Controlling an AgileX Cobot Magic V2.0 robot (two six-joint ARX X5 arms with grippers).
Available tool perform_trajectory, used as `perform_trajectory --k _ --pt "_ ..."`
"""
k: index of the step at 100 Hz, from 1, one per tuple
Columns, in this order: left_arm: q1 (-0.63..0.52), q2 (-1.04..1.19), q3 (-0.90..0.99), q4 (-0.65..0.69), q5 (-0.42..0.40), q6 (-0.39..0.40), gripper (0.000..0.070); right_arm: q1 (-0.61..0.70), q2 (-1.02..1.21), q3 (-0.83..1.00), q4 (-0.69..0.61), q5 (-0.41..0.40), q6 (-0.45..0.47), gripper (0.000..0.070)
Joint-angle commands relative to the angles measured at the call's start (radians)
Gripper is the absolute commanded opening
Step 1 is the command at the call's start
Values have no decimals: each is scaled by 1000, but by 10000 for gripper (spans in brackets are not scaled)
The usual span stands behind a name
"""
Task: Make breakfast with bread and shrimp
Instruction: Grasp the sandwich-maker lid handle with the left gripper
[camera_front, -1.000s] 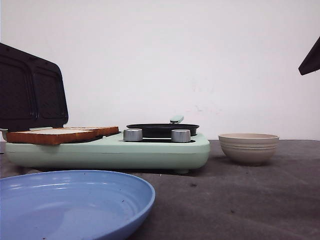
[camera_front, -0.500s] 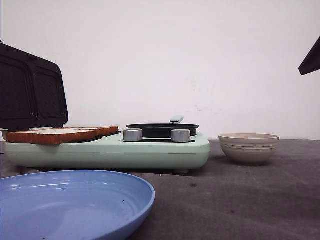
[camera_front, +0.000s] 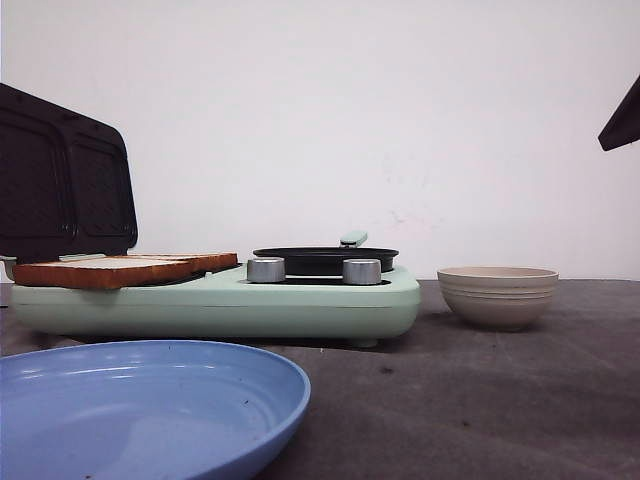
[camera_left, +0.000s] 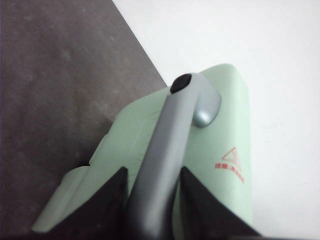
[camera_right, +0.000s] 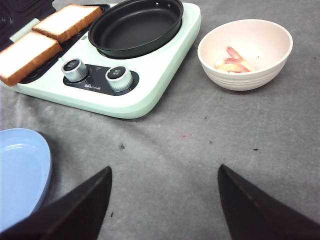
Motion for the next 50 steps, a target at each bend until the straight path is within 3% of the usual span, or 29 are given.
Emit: perform_trajectory --k 1,50 --pt "1 14 20 21 2 14 4 6 2 0 6 5 8 409" --pt "-72 14 20 16 3 87 4 6 2 0 6 5 11 409"
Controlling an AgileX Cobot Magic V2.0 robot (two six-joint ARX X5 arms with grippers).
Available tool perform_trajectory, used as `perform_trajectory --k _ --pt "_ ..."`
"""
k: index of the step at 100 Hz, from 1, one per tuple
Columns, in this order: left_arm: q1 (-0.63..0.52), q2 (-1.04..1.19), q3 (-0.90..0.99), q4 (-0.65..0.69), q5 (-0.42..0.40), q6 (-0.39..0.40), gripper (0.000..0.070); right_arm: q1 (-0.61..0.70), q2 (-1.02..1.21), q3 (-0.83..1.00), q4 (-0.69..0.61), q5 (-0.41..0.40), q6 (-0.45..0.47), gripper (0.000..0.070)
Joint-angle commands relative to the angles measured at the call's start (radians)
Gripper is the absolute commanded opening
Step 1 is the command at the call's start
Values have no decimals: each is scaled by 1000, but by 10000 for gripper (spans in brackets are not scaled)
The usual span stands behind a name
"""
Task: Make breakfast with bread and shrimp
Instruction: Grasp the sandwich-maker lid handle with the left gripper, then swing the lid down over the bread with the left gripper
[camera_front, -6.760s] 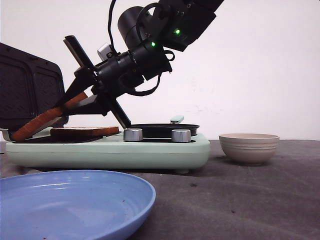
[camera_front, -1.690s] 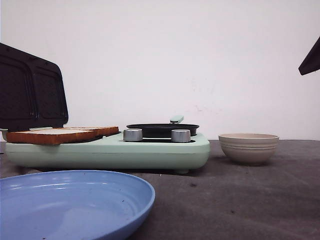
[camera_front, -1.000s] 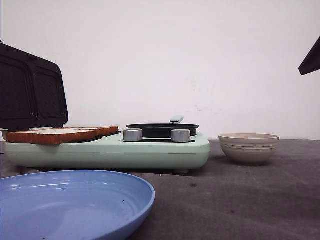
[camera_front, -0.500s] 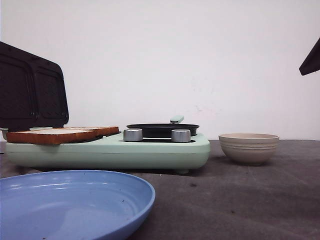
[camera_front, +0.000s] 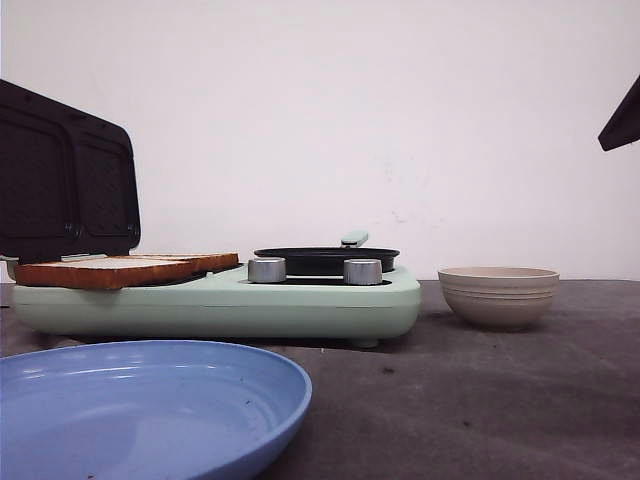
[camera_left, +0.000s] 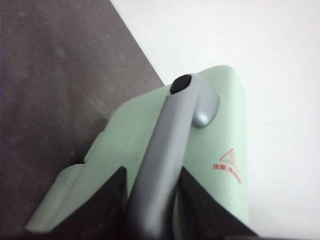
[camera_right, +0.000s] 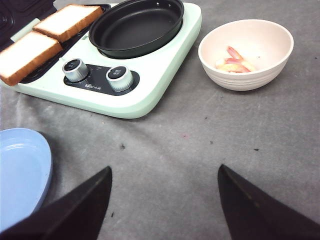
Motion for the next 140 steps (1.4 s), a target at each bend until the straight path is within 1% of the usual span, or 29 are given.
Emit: perform_trajectory --k 1,17,33,66,90,110,140 --pt "-34 20 19 7 3 64 4 6 2 0 6 5 11 409" --pt "-95 20 19 -31 -18 120 4 6 2 0 6 5 13 409" --pt "-170 20 19 -90 -56 208 4 6 2 0 6 5 14 409" --pt "-327 20 19 -172 -171 347 4 6 2 0 6 4 15 409" --pt "-423 22 19 -226 -272 448 4 6 2 0 6 4 15 409" --pt "-477 31 19 -252 -335 504 4 6 2 0 6 4 15 409" --pt "-521 111 19 -275 -337 507 4 6 2 0 6 4 15 409"
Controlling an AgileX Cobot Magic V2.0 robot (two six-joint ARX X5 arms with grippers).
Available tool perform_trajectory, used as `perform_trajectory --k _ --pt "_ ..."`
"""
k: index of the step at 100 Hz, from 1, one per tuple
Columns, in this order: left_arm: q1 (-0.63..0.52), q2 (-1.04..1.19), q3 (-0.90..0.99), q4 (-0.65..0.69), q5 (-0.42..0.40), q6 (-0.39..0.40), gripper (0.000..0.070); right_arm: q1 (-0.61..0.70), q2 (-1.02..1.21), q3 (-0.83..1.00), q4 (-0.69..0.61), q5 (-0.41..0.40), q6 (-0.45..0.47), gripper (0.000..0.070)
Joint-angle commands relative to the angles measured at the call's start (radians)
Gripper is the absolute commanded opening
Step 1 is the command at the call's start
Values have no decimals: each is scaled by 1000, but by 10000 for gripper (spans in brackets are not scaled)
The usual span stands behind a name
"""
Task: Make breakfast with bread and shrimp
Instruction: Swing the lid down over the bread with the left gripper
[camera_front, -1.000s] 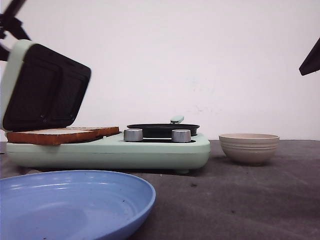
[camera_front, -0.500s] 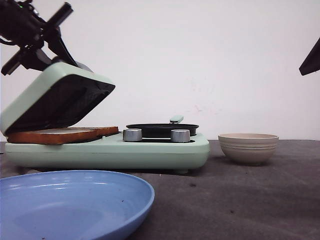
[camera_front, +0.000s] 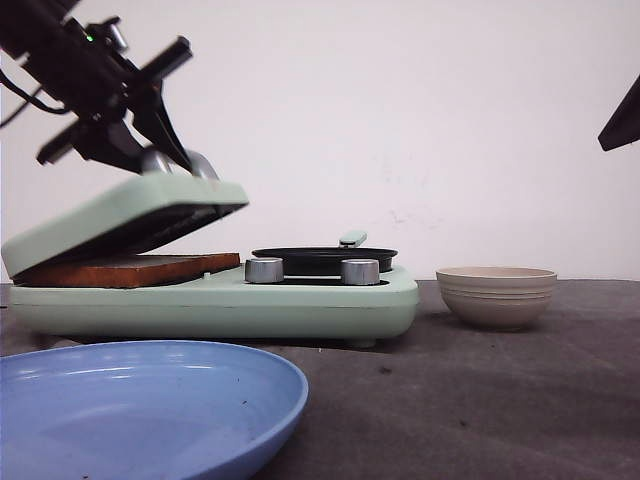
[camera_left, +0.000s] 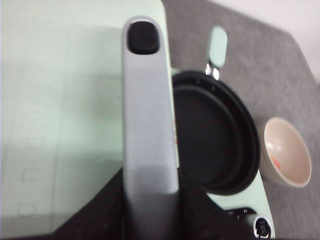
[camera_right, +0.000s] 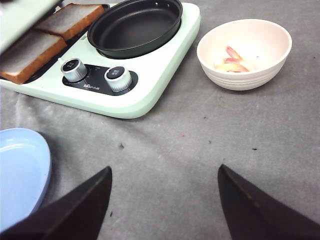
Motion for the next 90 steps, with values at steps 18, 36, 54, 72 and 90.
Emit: perform_trajectory --k 18,36,54,72,90 --pt "-26 86 -12 -80 -46 41 4 6 2 0 6 4 18 409" --pt "-55 119 -12 -115 -64 73 4 6 2 0 6 4 18 409" --pt "-64 121 -8 -119 -70 75 4 6 2 0 6 4 18 409" --pt "-64 121 -5 -113 -70 75 125 6 2 0 6 4 18 409" --pt "-64 120 -3 -113 -69 74 328 6 2 0 5 4 18 409"
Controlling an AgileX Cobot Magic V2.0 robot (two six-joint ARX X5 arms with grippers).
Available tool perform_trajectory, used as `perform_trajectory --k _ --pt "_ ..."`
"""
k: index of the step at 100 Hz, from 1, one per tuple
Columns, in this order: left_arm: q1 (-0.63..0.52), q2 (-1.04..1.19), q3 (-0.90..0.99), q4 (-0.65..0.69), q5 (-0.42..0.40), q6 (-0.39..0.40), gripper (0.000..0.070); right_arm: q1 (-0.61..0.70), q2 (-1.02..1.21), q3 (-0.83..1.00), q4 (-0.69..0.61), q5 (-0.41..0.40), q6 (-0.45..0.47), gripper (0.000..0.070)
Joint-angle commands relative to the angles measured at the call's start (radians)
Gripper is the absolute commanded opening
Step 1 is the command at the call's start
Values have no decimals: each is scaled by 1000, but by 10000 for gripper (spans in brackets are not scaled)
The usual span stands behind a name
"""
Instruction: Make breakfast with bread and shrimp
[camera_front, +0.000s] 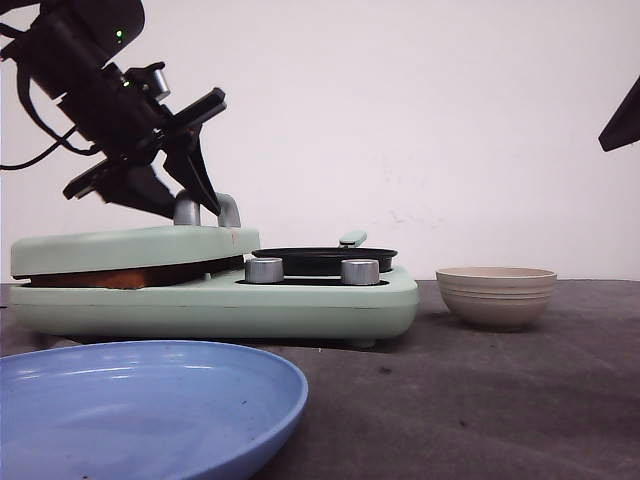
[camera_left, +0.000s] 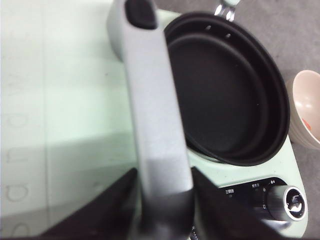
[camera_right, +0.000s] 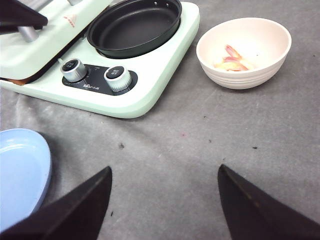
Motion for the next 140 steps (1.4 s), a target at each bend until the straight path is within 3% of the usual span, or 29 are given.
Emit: perform_trajectory --k 1,13,19,32,57,73,101,115,140 --pt "1 43 -16 -66 -23 3 337 6 2 0 8 4 10 409" --pt "2 43 9 -81 -23 5 522 6 2 0 8 3 10 409" --pt "3 41 30 -93 -23 5 559 6 2 0 8 3 10 409" --pt "5 40 106 -148 -23 25 558 6 2 0 13 -6 10 409" --pt "5 27 302 -283 -42 140 557 6 2 7 16 -34 35 409" --pt "15 -23 370 -295 -52 165 555 6 2 29 9 -34 58 409" --pt "24 -198 375 -339 -54 208 547 4 3 97 -51 -24 95 409" --pt "24 -299 374 -342 -52 219 467 -4 31 132 -82 -24 132 409" --pt "21 -481 283 -359 -49 273 467 -35 202 189 -82 -60 123 409"
